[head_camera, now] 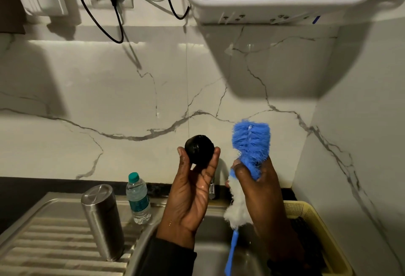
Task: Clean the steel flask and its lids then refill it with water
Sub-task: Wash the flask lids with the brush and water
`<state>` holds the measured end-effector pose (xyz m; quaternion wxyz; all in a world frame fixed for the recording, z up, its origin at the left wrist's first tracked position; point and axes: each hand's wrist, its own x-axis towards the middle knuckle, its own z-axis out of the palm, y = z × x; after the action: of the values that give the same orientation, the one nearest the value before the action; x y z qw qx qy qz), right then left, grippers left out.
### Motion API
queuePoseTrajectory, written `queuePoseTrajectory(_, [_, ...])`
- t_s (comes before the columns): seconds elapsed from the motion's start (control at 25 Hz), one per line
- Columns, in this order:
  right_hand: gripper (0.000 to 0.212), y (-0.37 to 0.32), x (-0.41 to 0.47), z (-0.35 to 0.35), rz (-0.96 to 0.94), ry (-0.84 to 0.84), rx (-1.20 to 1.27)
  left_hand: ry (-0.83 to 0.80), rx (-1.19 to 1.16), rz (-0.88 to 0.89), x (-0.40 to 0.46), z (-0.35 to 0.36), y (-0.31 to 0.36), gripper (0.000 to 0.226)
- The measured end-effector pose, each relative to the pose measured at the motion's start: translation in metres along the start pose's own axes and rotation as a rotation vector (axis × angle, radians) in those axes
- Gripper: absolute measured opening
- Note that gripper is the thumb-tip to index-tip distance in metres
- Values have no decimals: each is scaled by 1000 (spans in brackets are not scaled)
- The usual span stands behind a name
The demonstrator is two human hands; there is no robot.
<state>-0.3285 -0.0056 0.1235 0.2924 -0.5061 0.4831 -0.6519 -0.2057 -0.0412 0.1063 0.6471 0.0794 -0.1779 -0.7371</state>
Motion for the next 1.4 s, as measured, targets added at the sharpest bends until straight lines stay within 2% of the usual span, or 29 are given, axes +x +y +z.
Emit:
queuePoseTrajectory(0.12, [25,-5,2,2,28,-19,114,-38,46,1,-1,1,-12,77])
queuePoseTrajectory(0.28, [20,-12,5,1,45,-152,290,-112,124,28,0,0,-20,86])
queuePoseTrajectory(0.4, [27,-12,5,-1,18,-202,280,-68,256,91,-2,2,-23,51])
queuePoseTrajectory(0.48, [40,-14,3,-3,25,-243,319,-92,407,99,-8,3,-22,47])
queuePoseTrajectory(0.64, [42,-13,3,-7,51,-287,422,-139,679,191,-14,6,-12,35])
queuePoseTrajectory(0.8, [52,-9,6,-5,78,-271,482,-225,830,411,-12,7,3,35])
queuePoseTrajectory(1.04, [60,-4,6,-1,89,-267,517,-318,1077,553,-17,16,18,47])
queuePoseTrajectory(1.16, [61,-5,9,-2,80,-238,482,-379,1265,664,-14,19,20,41])
queuePoseTrajectory(1.28, [50,-6,9,-4,17,-292,501,-381,1231,697,-13,16,15,35])
queuePoseTrajectory(1.4, [54,-3,8,-4,-16,-296,534,-352,1236,791,-14,12,7,28])
